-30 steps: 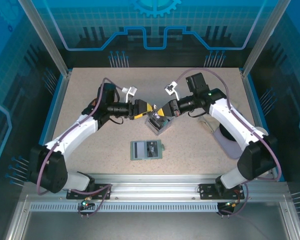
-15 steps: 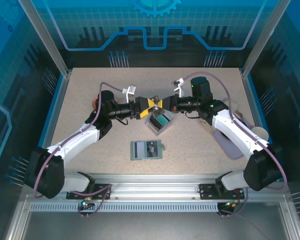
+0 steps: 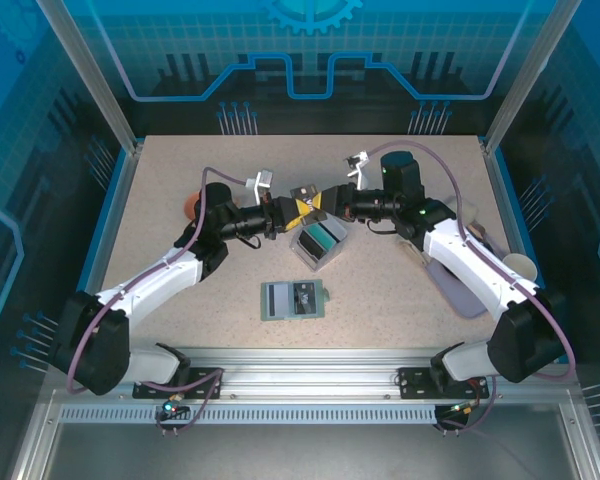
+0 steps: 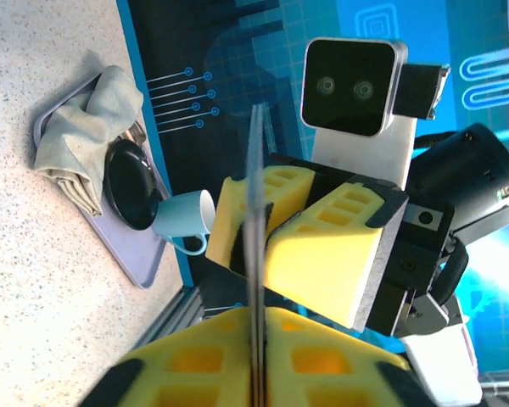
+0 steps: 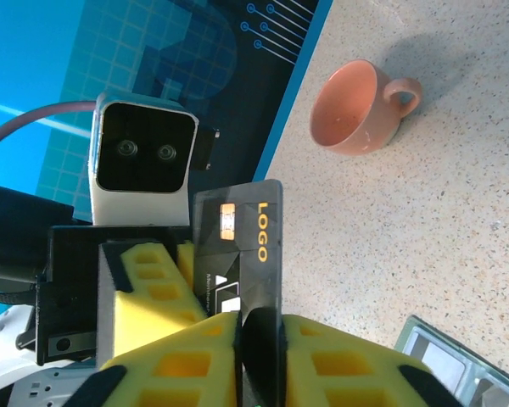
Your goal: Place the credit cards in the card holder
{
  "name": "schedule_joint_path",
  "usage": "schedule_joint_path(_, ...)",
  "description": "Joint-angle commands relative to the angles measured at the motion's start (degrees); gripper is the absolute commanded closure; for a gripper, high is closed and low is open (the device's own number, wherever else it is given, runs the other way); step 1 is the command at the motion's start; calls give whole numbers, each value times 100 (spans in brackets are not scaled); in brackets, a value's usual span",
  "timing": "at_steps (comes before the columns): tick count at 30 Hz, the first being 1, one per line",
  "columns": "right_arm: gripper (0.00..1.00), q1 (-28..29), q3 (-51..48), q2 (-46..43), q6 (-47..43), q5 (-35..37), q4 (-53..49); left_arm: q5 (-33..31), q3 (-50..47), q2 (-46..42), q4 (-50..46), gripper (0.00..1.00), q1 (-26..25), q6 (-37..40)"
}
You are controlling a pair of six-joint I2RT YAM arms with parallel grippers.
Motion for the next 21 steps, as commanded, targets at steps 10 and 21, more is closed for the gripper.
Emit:
schedule_joint_path(10, 85, -7, 270, 145, -745, 213, -1289, 192, 194, -212, 536, 90, -45, -3)
schedule_joint_path(21, 81, -178, 96, 145, -607, 148, -1221, 254, 246, -313, 685, 88, 51, -105)
